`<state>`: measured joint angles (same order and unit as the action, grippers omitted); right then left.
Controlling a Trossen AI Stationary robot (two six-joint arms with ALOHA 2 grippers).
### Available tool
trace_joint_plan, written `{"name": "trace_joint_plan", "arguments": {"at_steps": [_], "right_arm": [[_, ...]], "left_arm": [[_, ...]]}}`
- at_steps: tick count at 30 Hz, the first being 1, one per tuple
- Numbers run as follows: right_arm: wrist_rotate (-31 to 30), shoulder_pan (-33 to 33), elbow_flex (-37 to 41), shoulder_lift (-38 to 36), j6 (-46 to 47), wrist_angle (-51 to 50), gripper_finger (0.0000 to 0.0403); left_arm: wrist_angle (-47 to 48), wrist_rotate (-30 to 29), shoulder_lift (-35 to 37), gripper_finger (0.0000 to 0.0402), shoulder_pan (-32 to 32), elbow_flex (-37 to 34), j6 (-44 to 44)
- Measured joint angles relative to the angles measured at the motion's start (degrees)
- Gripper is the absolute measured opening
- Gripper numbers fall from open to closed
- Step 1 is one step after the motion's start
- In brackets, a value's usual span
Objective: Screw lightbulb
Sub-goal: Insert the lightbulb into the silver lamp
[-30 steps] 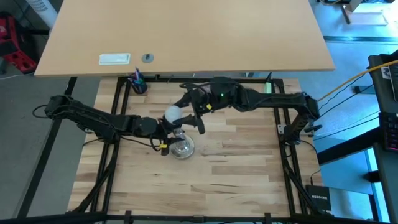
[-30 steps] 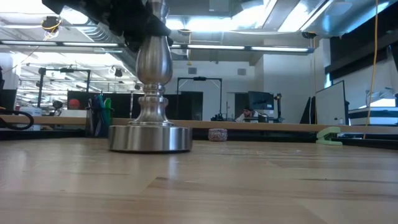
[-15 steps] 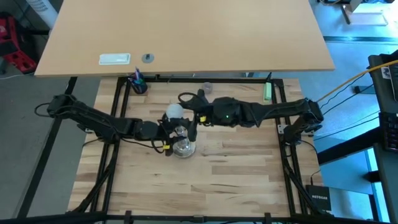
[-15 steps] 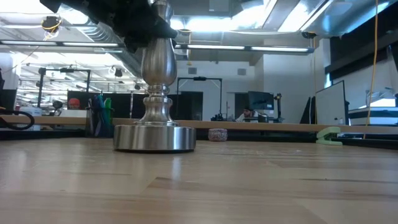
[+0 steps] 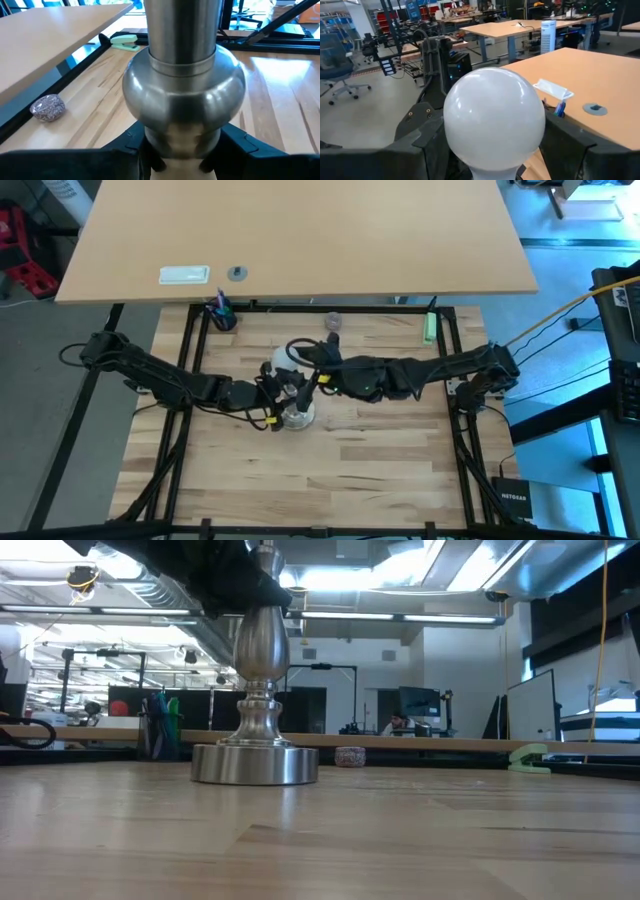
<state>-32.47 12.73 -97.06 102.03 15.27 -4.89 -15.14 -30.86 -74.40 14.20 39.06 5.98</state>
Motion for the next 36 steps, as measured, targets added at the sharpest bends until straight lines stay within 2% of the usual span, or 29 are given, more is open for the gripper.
{"name": "trace_joint_plan", "arguments": {"at_steps": [2,8,12,20,36], "right_arm": [[0.69,-0.04,-0.04,0.34,-0.69,0.14,0.0252],[3.7,-0.09,0.59,0.88,-2.03,-1.26,0.0326],[4.7,0.18,-0.34,0.82,-4.15,-0.6,0.0351],[4.44,2.33,-0.56,-1.32,-7.79,-2.99,0.0345],[4.19,1.92,-0.83,-4.9,-11.05,-8.05,0.032]], "left_arm": [[-0.01,-0.06,-0.08,0.0133,0.0,0.03,0.02],[0.57,0.46,-0.08,0.0133,0.0,0.38,-0.37],[0.64,0.34,-0.07,0.0133,0.02,0.38,0.06],[0.97,0.4,-0.03,0.0133,0.11,0.29,0.82],[1.0,0.69,-0.01,0.0133,0.11,0.24,1.07]]}}
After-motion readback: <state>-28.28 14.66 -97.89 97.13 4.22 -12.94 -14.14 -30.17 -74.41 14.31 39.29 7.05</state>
